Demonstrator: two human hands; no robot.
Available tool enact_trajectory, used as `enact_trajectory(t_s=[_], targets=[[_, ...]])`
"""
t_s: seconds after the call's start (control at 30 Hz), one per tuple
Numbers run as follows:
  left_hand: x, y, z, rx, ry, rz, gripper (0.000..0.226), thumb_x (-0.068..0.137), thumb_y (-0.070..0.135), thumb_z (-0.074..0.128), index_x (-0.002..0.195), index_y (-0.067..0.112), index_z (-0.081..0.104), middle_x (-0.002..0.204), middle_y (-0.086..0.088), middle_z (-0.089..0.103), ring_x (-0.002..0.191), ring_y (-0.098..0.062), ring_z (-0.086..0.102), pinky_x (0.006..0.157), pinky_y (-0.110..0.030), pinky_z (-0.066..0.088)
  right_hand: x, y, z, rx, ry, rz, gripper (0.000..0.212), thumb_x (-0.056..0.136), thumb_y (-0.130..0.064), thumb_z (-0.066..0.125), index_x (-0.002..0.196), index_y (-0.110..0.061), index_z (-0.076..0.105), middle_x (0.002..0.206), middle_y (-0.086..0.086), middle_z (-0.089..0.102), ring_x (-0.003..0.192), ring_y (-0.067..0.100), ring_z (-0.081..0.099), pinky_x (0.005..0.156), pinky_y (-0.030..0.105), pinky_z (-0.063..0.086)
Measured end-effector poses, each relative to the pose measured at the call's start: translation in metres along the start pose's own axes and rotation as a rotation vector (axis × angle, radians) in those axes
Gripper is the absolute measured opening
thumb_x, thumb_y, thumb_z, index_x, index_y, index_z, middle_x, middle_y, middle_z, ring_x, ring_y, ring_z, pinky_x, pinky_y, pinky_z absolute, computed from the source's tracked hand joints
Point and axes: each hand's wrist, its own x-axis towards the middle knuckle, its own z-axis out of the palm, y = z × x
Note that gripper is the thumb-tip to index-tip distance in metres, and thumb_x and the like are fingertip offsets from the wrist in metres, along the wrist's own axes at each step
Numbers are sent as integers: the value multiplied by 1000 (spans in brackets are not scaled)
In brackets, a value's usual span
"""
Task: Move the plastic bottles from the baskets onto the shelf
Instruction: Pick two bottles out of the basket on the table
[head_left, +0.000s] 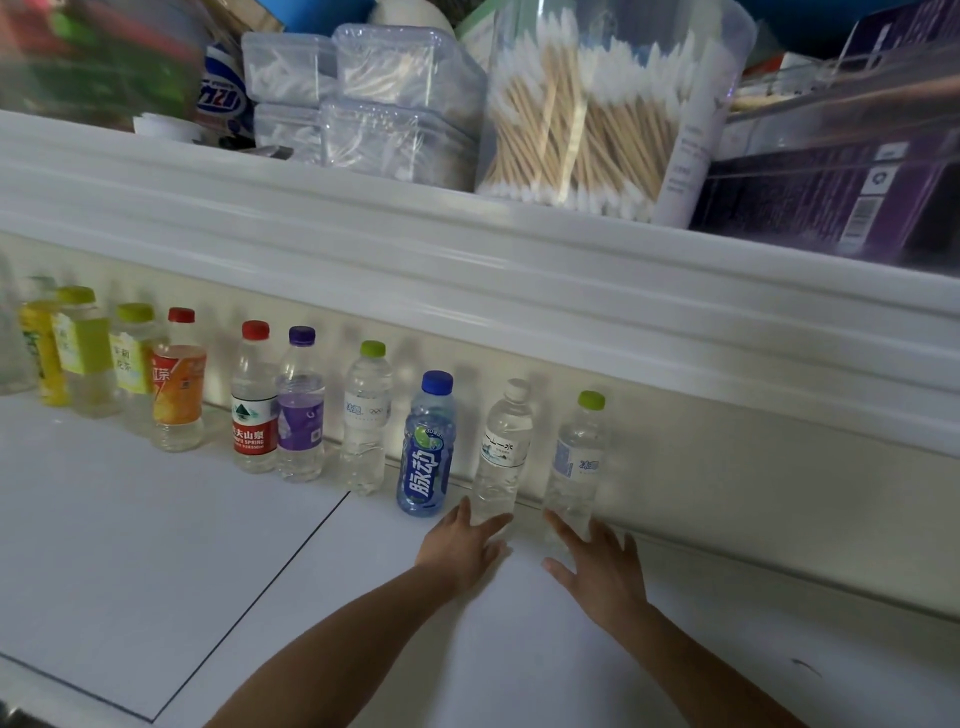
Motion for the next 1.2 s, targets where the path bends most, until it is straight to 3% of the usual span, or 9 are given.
enact_trajectory(t_s=[0.2, 0.57, 0.93, 1.07, 1.2], targets=[[11, -1, -6, 18, -7, 38, 48, 101, 49, 32, 148, 46, 24, 158, -14, 17, 143, -32, 26, 113, -40, 33, 13, -8, -6, -21, -2, 30, 64, 96, -60, 33, 150, -49, 0, 151, 13, 34, 141, 25, 30, 114, 45, 20], [29, -5, -23, 77, -135, 41, 51, 103, 42, 32, 151, 44, 15, 161, -15, 6, 147, -33, 14, 117, -47, 24, 26, -20, -11, -22, -53, 89, 66, 98, -53, 36, 151, -44, -2, 150, 21, 32, 143, 30, 26, 116, 48, 16], [27, 1, -38, 210, -238, 7, 60, 99, 56, 31, 150, 49, -1, 161, -17, -6, 149, -33, 1, 118, -50, 15, 16, -28, -23, -63, -184, 102, 72, 97, -59, 32, 150, -41, -13, 158, 28, 4, 147, 40, 12, 116, 58, 11], [11, 0, -53, 232, -239, 14, 62, 99, 56, 31, 149, 50, -4, 161, -16, -5, 149, -33, 1, 116, -50, 18, 6, -28, -28, -99, -252, 86, 68, 96, -62, 28, 151, -43, -7, 158, 23, 16, 142, 40, 25, 113, 59, 16], [-15, -12, -64, 322, -194, 62, 61, 99, 56, 26, 150, 45, -6, 161, -16, -1, 149, -33, 1, 118, -48, 12, -2, -38, -36, -120, -203, 22, 66, 96, -63, 23, 154, -36, 6, 149, 15, 39, 132, 31, 42, 109, 46, 28]])
